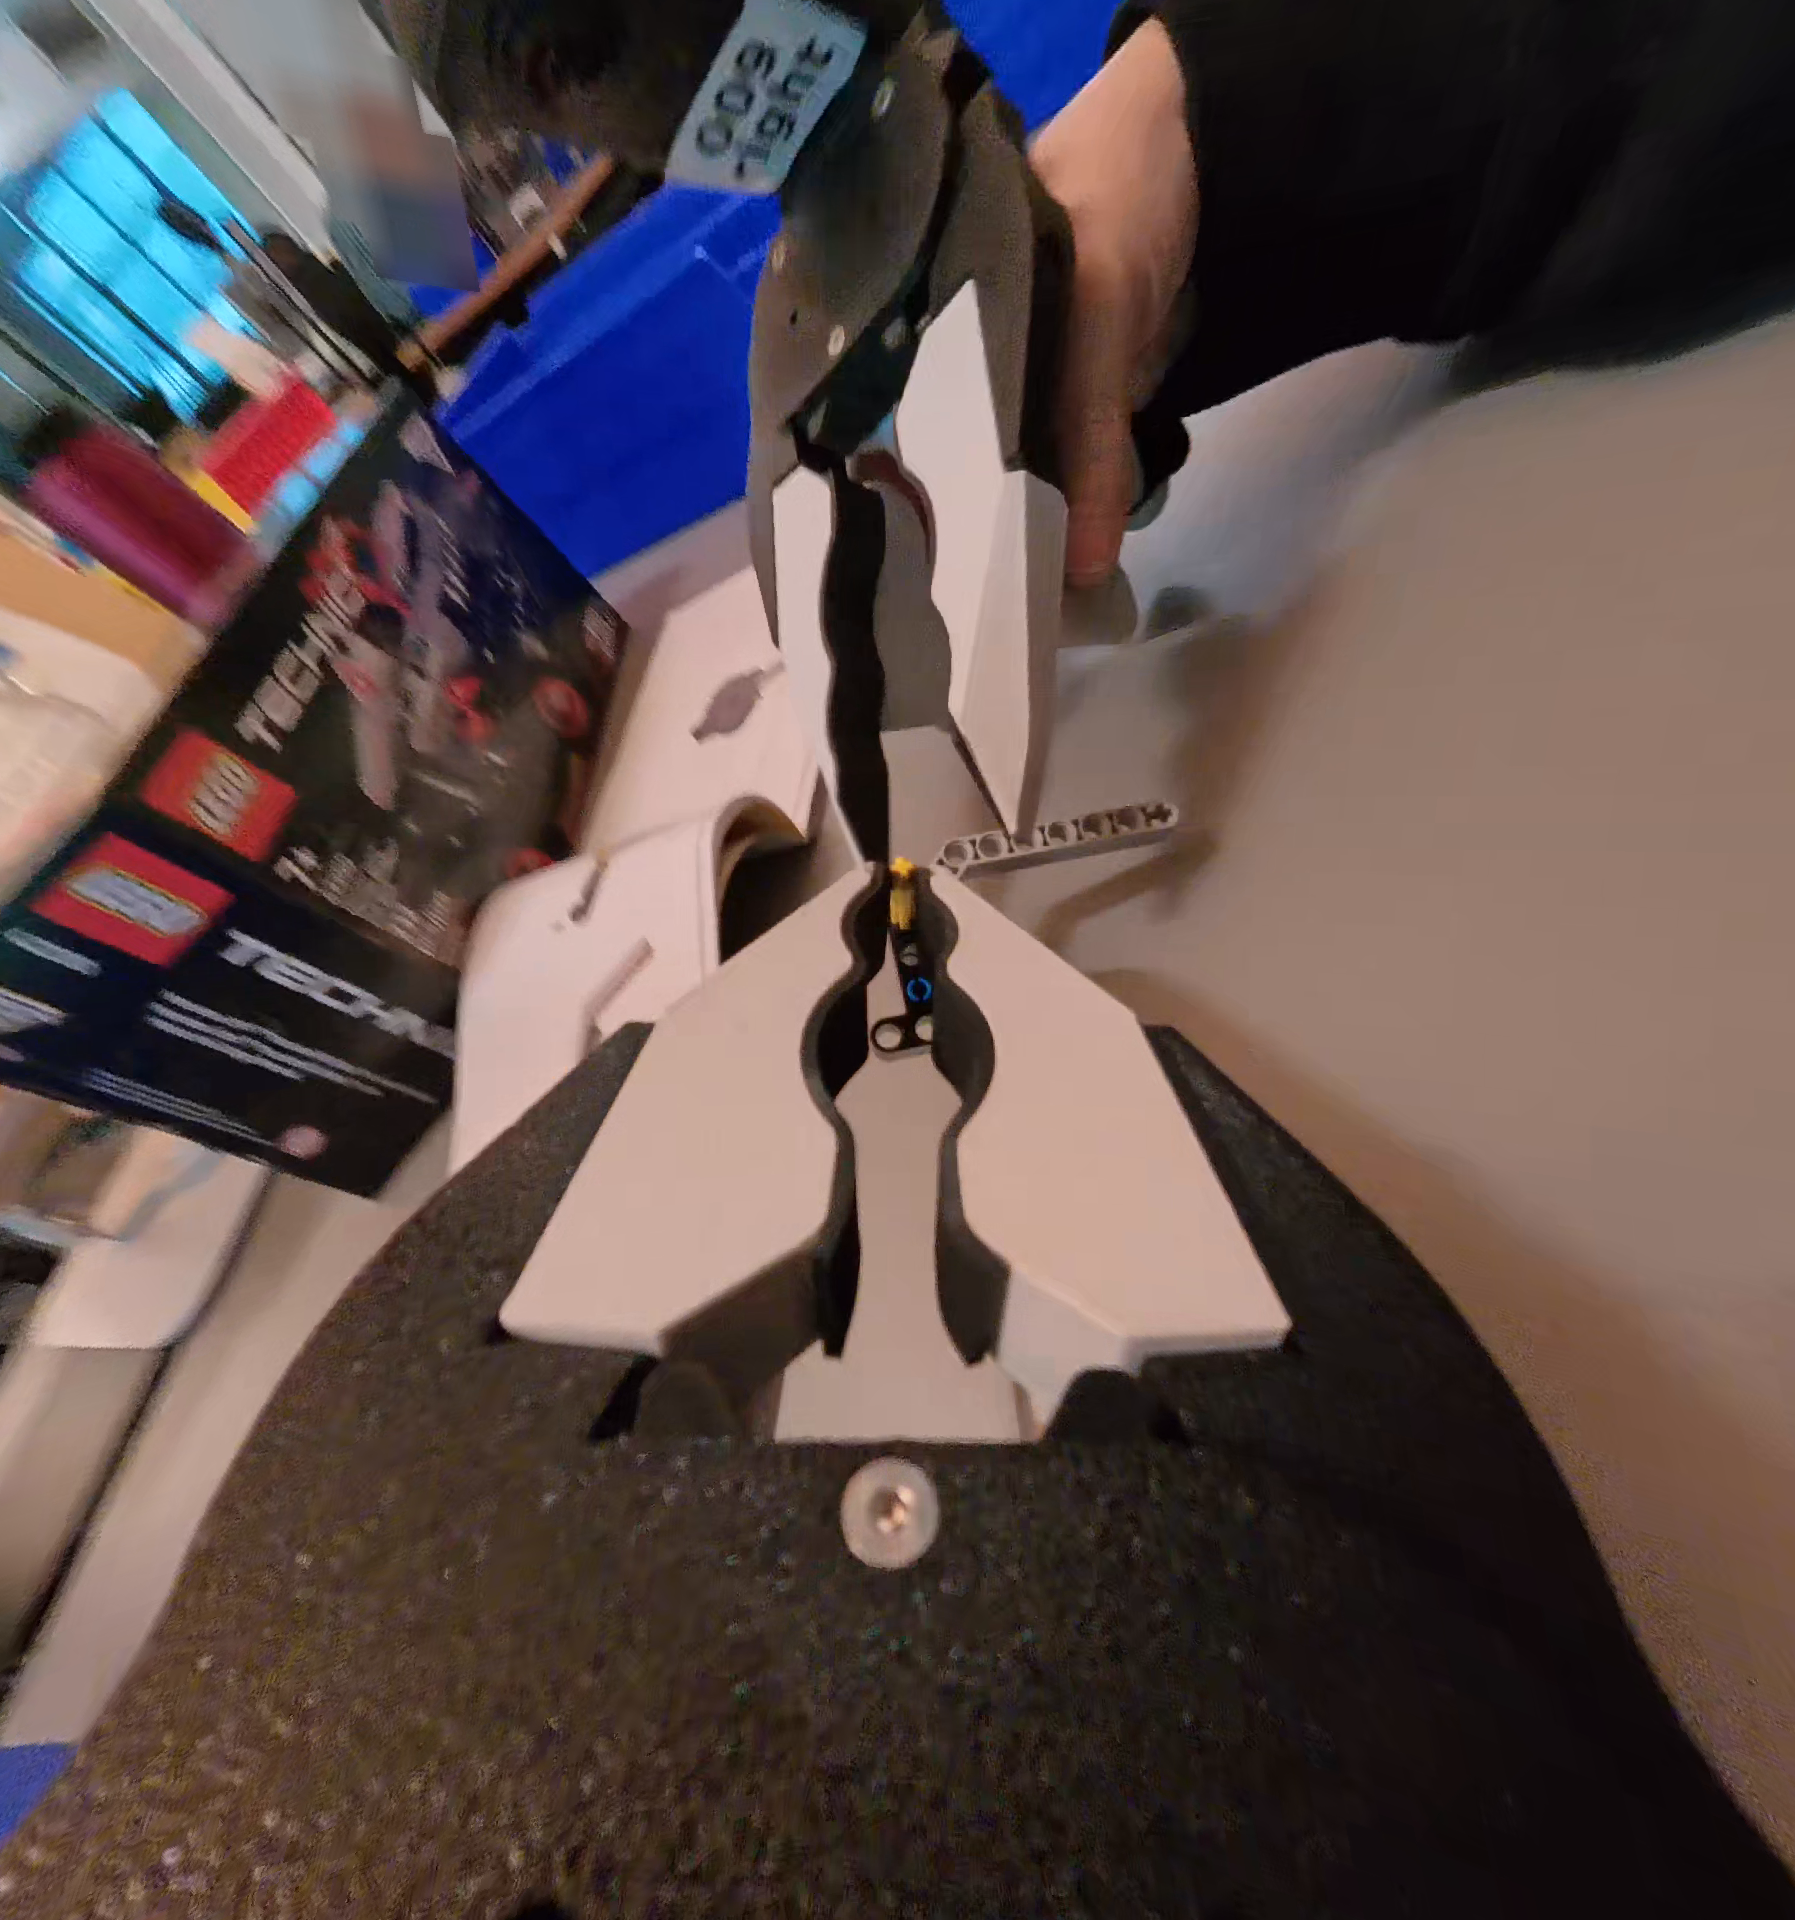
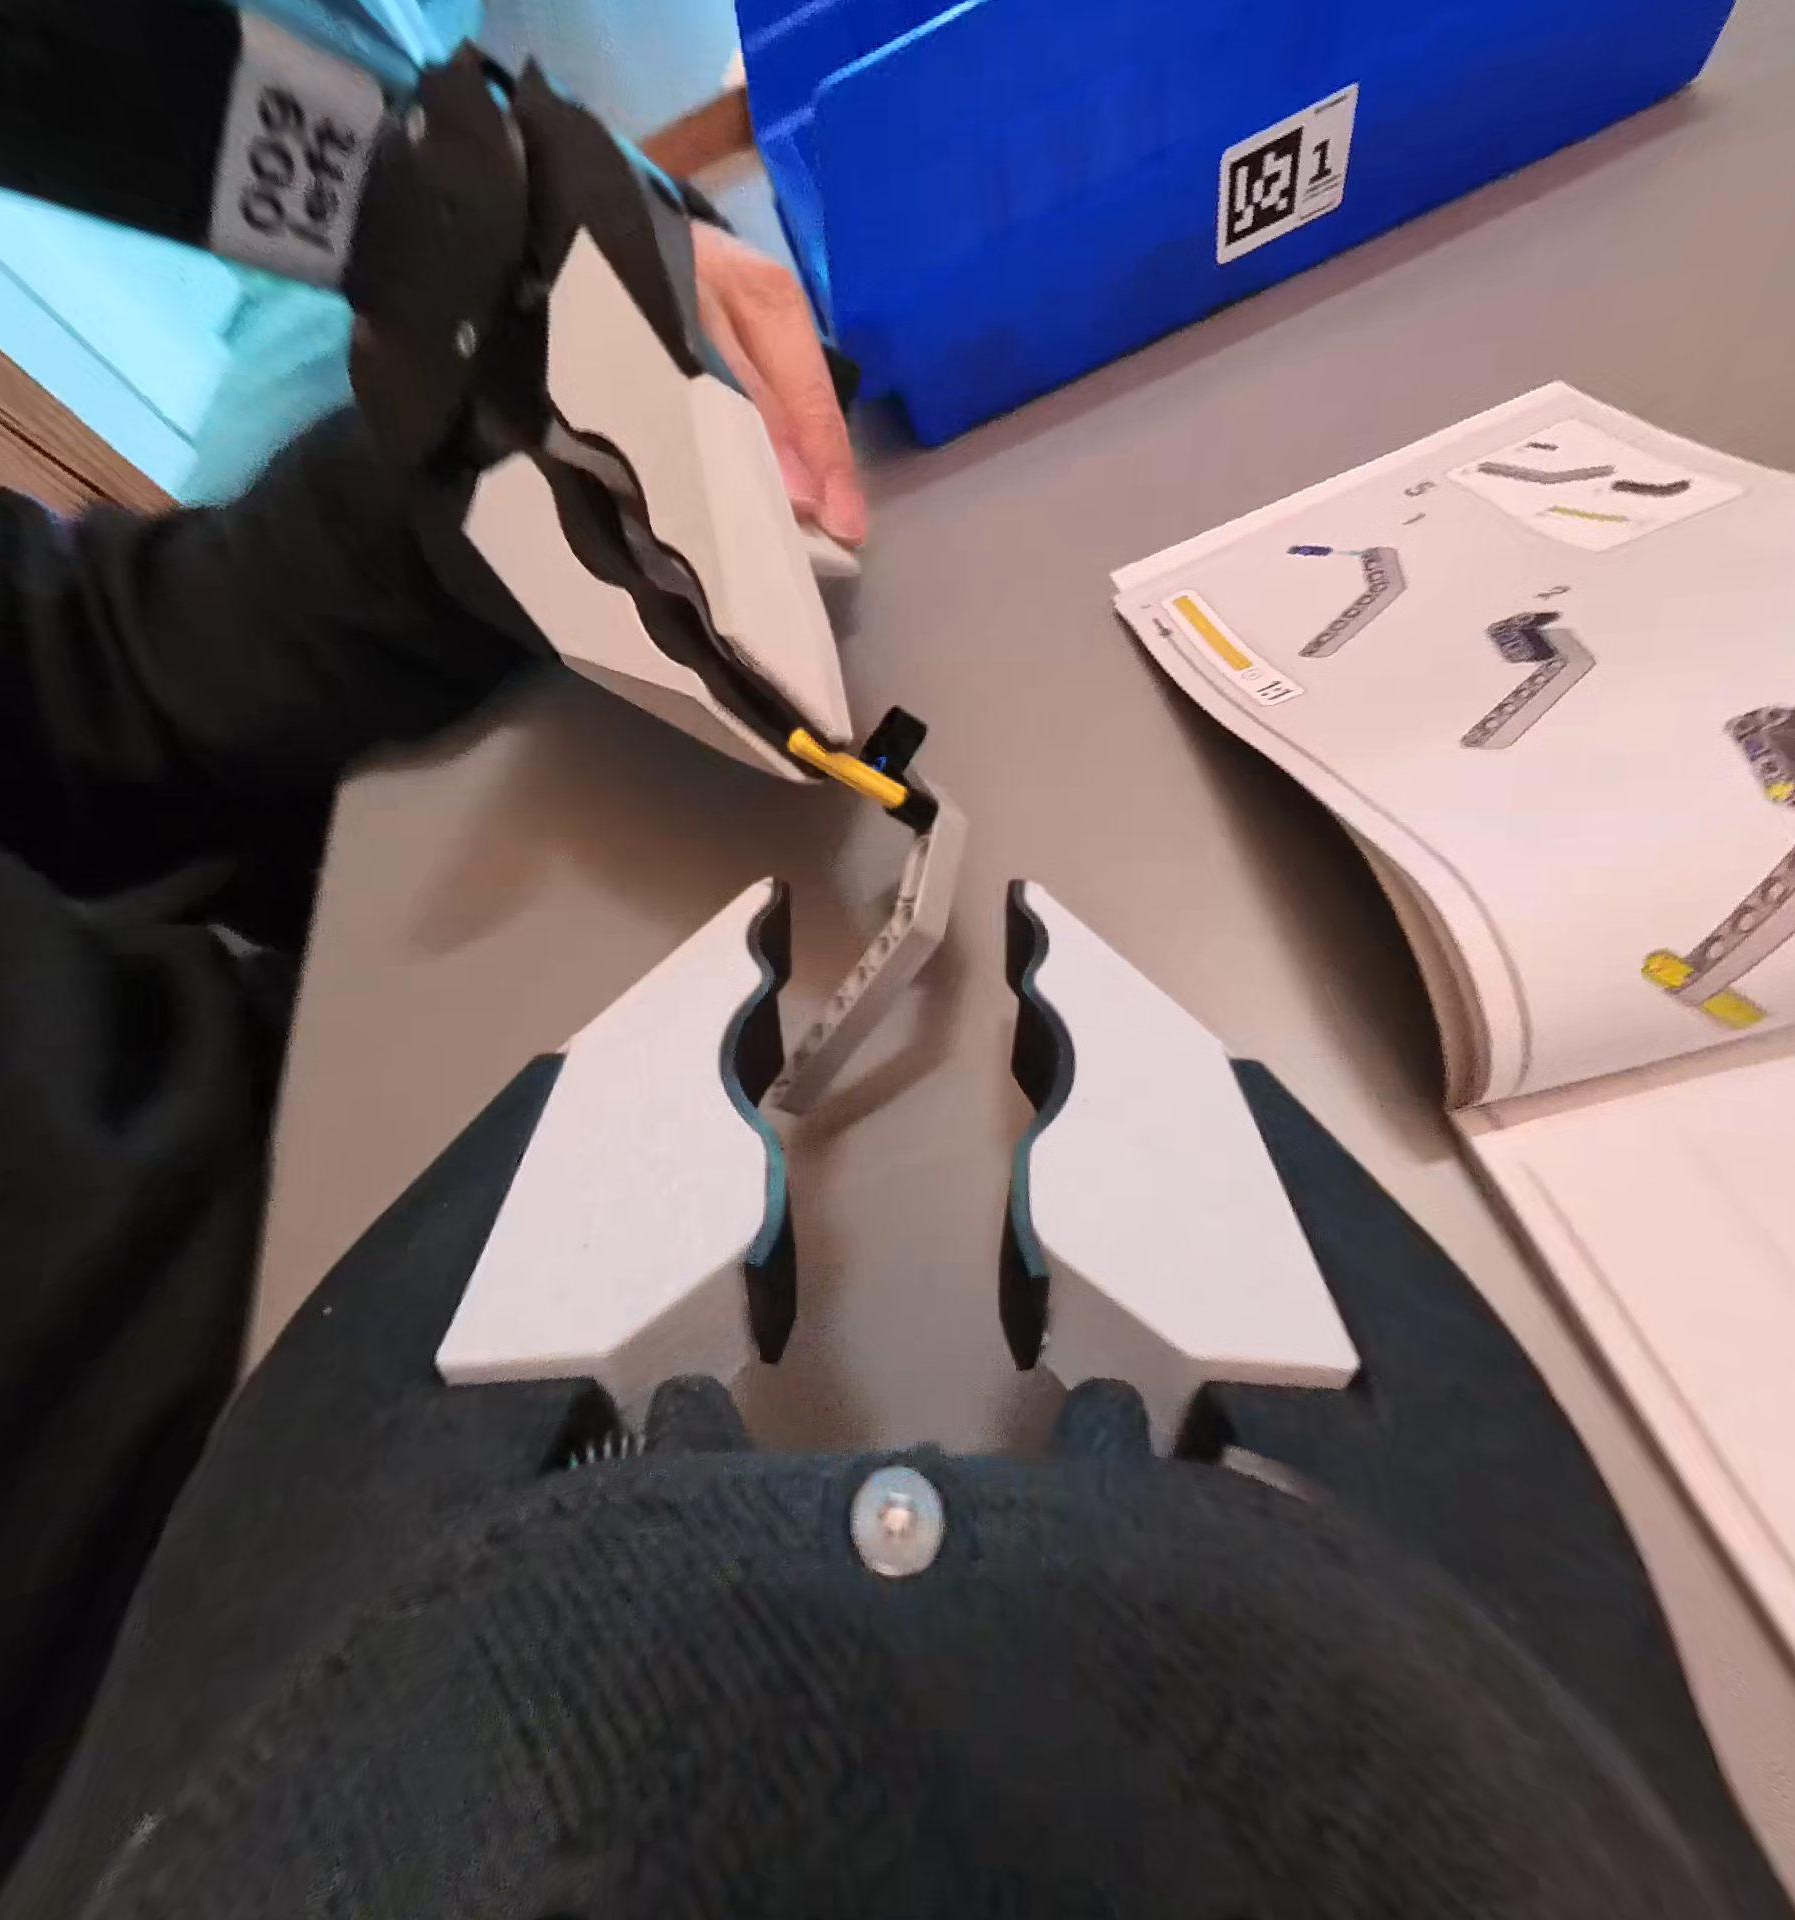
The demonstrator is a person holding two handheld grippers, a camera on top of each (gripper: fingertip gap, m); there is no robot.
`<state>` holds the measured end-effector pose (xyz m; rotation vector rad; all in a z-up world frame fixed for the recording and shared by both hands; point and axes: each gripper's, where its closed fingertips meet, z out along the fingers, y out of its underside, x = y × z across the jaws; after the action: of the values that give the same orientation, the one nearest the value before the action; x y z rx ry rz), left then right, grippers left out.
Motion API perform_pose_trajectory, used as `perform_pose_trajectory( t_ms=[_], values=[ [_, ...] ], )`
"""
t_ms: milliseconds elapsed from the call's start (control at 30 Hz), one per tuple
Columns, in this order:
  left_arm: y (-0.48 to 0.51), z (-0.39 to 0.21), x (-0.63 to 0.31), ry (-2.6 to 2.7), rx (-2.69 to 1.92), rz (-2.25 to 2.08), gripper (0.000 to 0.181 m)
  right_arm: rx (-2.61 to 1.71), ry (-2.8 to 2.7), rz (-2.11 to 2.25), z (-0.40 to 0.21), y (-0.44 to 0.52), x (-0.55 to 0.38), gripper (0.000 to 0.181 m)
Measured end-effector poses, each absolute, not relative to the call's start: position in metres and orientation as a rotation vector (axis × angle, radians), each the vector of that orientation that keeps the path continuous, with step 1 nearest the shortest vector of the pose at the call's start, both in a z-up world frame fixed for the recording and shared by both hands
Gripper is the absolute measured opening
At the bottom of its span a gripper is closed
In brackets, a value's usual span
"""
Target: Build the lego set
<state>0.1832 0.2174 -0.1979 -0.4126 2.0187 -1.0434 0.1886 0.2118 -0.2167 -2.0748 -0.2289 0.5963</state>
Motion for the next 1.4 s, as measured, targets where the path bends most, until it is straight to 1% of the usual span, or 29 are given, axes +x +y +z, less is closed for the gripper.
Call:
perform_pose_trajectory(
  t_ms=[67, 100, 133, 200, 300, 367, 567, 667, 767, 800, 967, 1033, 1133, 1233, 1400],
  values=[
    [0.213, -0.190, 0.182, 1.963, -0.331, -0.995, 0.001, -2.050, -0.161, 0.644, -0.210, 0.209, 0.190, 0.036],
    [0.209, -0.187, 0.181, 1.948, -0.291, -0.988, 0.001, -2.039, -0.124, 0.667, -0.209, 0.208, 0.191, 0.040],
    [0.206, -0.185, 0.179, 1.940, -0.262, -0.988, 0.001, -2.017, -0.099, 0.705, -0.208, 0.205, 0.190, 0.040],
    [0.199, -0.182, 0.177, 1.924, -0.214, -0.996, 0.002, -1.982, -0.037, 0.771, -0.209, 0.204, 0.190, 0.033],
    [0.192, -0.182, 0.177, 1.925, -0.183, -0.983, 0.002, -2.010, -0.046, 0.787, -0.217, 0.199, 0.189, 0.030],
    [0.189, -0.185, 0.177, 1.932, -0.175, -0.975, 0.002, -1.995, -0.108, 0.817, -0.216, 0.195, 0.181, 0.010],
    [0.184, -0.185, 0.179, 1.923, -0.177, -1.005, 0.003, -1.975, -0.186, 0.689, -0.214, 0.195, 0.188, 0.007],
    [0.185, -0.185, 0.183, 1.930, -0.255, -1.057, 0.020, -1.916, -0.246, 0.586, -0.205, 0.197, 0.190, 0.006],
    [0.190, -0.182, 0.184, 1.932, -0.358, -1.128, 0.031, -1.871, -0.371, 0.444, -0.201, 0.199, 0.190, 0.006],
    [0.191, -0.178, 0.184, 1.920, -0.388, -1.175, 0.033, -1.834, -0.441, 0.365, -0.199, 0.199, 0.190, 0.006],
    [0.208, -0.166, 0.189, 1.863, -0.651, -1.394, 0.056, -1.634, -0.594, -0.050, -0.176, 0.201, 0.203, 0.006],
    [0.208, -0.164, 0.190, 1.861, -0.716, -1.465, 0.061, -1.574, -0.646, -0.178, -0.170, 0.200, 0.205, 0.005],
    [0.202, -0.168, 0.186, 1.905, -0.692, -1.476, 0.069, -1.532, -0.664, -0.198, -0.166, 0.200, 0.200, 0.006],
    [0.196, -0.175, 0.182, 1.961, -0.596, -1.402, 0.067, -1.523, -0.691, -0.181, -0.167, 0.200, 0.195, 0.006],
    [0.191, -0.179, 0.177, 1.969, -0.401, -1.216, 0.053, -1.533, -0.750, -0.164, -0.174, 0.199, 0.186, 0.006]
  ],
)
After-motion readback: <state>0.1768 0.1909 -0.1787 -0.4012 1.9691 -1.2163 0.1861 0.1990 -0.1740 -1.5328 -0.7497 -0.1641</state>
